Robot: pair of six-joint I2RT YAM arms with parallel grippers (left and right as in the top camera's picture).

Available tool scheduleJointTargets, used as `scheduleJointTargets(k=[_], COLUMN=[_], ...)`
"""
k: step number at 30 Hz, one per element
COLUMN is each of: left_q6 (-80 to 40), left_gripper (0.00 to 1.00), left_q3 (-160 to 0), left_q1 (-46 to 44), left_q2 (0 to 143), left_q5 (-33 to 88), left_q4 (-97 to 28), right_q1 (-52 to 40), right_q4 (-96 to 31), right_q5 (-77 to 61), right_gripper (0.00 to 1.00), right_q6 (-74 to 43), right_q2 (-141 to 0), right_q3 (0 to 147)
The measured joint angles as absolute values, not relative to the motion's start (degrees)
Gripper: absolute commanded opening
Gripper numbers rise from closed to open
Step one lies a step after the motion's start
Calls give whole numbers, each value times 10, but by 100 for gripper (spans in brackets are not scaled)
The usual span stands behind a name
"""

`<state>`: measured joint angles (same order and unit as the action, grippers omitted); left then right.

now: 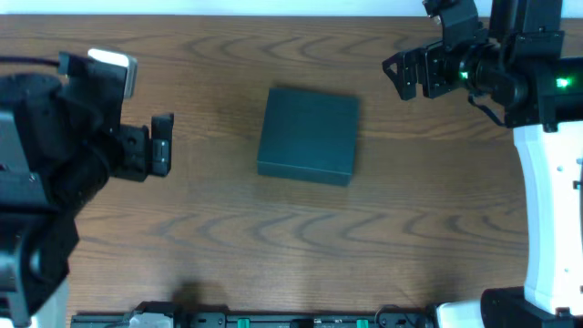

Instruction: Pack container

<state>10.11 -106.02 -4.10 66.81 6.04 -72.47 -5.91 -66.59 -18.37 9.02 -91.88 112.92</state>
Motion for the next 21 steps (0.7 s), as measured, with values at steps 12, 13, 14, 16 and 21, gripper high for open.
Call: scheduleJointTargets(k=[12, 13, 14, 16, 21], left_q6=[51, 43, 37, 23, 0], left_gripper=[95, 95, 95, 95, 95], left_q3=[-722, -691, -670, -625, -526], left_q1=[21, 26, 29, 34, 54], left_q2=[449, 426, 410, 376, 309], left_q5=[75, 76, 77, 78, 95], left_q4=[-564, -553, -548, -526, -476], right_q1=[-59, -59, -59, -59, -59], right_q4=[-665, -666, -666, -666, -666], right_q5=[-184, -184, -184, -184, -184], right_gripper=[99, 99, 99, 99, 99], right_q6=[90, 90, 90, 90, 90], right_q2=[-919, -919, -919, -919, -919], right_q3=[1129, 1129, 1129, 1129, 1129])
